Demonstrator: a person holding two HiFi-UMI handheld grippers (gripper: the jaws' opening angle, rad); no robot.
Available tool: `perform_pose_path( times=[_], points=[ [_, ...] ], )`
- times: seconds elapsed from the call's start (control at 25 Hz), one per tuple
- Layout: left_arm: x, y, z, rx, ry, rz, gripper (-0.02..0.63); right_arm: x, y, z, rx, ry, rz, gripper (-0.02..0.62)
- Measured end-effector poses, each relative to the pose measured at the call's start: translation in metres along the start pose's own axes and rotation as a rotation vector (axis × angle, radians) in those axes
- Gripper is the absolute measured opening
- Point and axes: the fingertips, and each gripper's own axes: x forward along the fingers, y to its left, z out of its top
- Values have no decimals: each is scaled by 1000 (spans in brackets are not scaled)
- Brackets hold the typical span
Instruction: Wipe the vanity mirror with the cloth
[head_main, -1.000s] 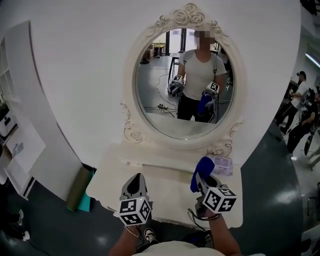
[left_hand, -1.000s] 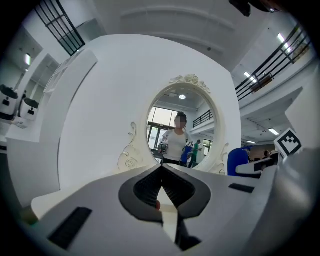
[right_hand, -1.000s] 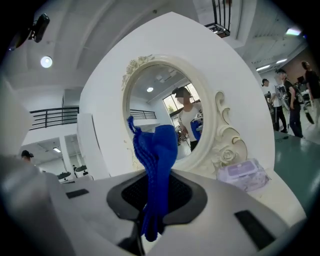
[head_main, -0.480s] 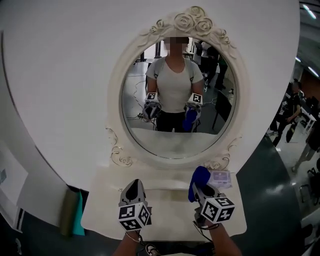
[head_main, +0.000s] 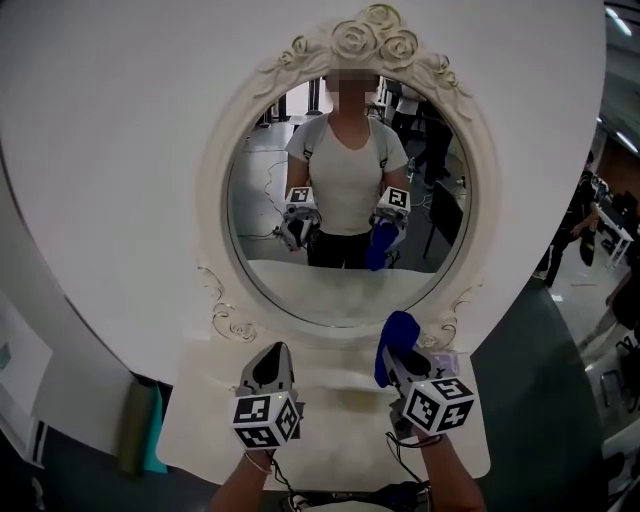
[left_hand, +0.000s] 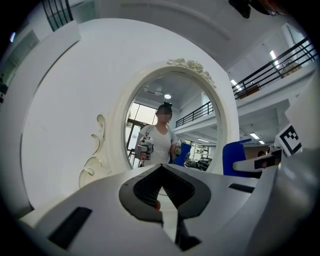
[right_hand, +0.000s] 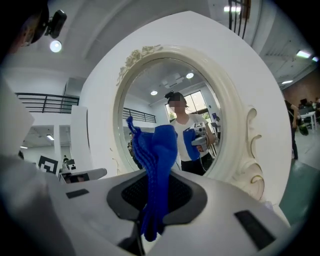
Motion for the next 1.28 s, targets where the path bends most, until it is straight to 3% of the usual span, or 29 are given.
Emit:
perform_pose_path(
  times=[0.28,0.64,0.8,1.08,1.28],
  points=[
    [21,-18,70,126,-49,-101,5,29,34,67,-184,-19,91,66],
    [39,-3,165,184,-148,-96,6,49,97,177,-568,-71,121,66],
    [43,10,213,211,-187,-68,6,58,125,224,-749,-93,69,66],
    [50,44,286,215,-234,3,5,89,188,288,-1141,-114,-100,66],
    [54,59,309,259,-229,51,6,127,206,302,-1245,-48,-180,66]
  ],
)
